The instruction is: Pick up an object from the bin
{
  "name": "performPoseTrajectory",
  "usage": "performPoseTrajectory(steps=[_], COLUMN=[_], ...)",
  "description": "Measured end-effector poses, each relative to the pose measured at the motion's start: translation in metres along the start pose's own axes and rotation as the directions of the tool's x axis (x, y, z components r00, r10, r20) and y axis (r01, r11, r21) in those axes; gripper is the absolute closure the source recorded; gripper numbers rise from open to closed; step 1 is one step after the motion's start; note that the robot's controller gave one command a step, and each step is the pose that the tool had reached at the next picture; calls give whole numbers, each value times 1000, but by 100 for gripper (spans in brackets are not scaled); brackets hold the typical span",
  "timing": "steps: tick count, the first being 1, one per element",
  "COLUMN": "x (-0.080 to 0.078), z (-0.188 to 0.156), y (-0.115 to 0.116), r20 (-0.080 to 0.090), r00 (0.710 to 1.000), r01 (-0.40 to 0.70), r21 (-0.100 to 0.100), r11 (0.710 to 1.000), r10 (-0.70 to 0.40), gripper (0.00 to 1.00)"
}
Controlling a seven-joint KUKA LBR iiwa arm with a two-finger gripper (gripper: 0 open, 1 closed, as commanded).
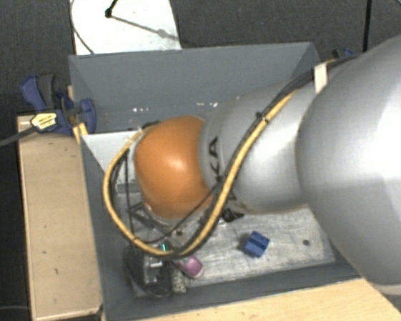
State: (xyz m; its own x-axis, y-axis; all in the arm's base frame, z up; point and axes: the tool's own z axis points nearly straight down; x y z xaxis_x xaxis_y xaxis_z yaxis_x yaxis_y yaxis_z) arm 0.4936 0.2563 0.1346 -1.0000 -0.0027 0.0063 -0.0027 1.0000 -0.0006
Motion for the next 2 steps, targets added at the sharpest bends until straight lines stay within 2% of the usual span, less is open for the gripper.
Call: performPoseTrajectory(steps=[1, 2], x=[12, 14], z=[56, 56], y=[-25, -23], r20=[13, 10], r00=[969, 970], r01=[247, 244], r21=[-1, -4], r11=[969, 970], r10=[-247, -244], gripper=[0, 100])
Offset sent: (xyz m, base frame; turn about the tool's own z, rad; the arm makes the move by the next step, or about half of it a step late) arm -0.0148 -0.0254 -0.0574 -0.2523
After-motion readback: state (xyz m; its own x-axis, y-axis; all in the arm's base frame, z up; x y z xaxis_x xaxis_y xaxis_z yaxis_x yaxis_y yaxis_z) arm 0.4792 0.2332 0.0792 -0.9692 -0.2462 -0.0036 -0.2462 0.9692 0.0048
